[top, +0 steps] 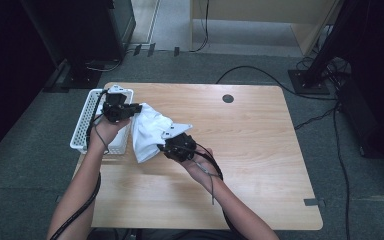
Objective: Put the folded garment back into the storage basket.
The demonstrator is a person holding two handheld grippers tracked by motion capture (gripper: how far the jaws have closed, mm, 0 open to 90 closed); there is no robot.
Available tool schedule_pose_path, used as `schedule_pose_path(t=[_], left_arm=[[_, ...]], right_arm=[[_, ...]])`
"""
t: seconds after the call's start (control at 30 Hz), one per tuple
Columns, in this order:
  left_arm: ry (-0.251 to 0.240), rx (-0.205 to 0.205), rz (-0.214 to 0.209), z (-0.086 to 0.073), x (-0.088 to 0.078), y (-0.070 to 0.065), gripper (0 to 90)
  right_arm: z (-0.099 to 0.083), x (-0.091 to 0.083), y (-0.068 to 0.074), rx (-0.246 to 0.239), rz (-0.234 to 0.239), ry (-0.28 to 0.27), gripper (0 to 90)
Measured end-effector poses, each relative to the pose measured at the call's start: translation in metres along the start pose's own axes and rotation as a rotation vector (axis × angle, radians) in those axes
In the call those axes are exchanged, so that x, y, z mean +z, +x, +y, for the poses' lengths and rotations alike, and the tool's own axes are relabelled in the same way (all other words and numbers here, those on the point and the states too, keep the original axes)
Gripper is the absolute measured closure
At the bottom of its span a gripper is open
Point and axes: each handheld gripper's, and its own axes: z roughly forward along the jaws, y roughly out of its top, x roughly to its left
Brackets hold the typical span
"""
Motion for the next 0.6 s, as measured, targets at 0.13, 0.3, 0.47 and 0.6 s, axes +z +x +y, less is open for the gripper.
schedule_pose_path(t=[0.13, 0.3, 0.47, 0.6], left_arm=[[-0.002, -0.007, 0.003, 0.001, -0.003, 0.008, 83.1], [-0.012, -0.011, 0.005, 0.003, -0.007, 0.017, 83.2], [-0.019, -0.015, 0.005, 0.005, -0.012, 0.024, 83.2], [-0.021, -0.012, 0.015, 0.007, -0.016, 0.03, 83.2]], right_arm=[[0.007, 0.007, 0.002, -0.003, 0.001, 0.0, 80.3], [0.016, 0.013, 0.003, -0.002, 0.004, 0.0, 80.3], [0.022, 0.018, 0.002, 0.002, 0.005, -0.002, 80.3], [0.029, 0.021, 0.003, 0.0, 0.013, -0.004, 80.3]])
